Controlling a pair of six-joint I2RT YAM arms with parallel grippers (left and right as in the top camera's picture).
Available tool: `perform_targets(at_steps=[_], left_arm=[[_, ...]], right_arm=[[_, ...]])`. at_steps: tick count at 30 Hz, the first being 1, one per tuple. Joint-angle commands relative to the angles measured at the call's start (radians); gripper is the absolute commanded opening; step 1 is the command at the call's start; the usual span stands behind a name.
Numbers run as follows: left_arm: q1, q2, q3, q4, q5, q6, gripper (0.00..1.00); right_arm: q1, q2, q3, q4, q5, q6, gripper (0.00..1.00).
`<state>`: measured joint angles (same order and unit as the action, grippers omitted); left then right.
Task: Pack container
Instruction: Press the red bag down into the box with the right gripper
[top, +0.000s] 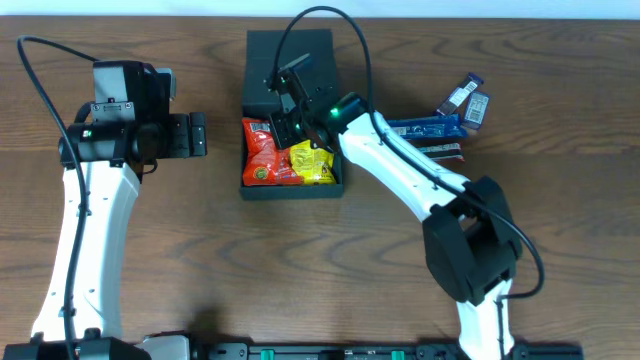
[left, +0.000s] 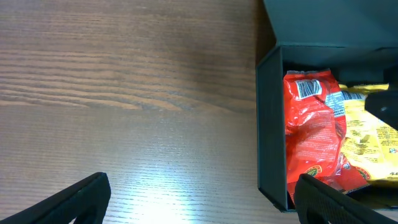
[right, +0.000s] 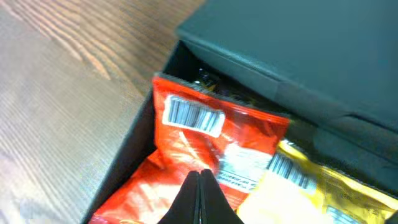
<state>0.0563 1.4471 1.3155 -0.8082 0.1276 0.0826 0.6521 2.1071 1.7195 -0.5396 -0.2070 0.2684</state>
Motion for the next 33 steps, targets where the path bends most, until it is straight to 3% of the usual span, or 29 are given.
perform_targets(at_steps=[1,14,27,33], left_arm=[[0.004,-0.009,0.022,-0.001,-0.004,-0.004,0.95],[0.004,-0.009,0.022,-0.002,-0.004,-0.004,0.95],[0.004,-0.009,0.022,-0.003,-0.004,-0.004,0.95],[0.004,-0.009,0.022,0.000,-0.004,-0.004,0.95]], right_arm=[[0.033,0.031,-0.003,-0.014,-0.013,-0.023,0.01],[0.076,0.212,-0.003,0.030,-0.024,0.000,0.01],[0.016,0.037,0.040,0.031,-0.055,-0.047,0.01],[-0.011,0.055,0.032,0.041,0.005,-0.045,0.01]])
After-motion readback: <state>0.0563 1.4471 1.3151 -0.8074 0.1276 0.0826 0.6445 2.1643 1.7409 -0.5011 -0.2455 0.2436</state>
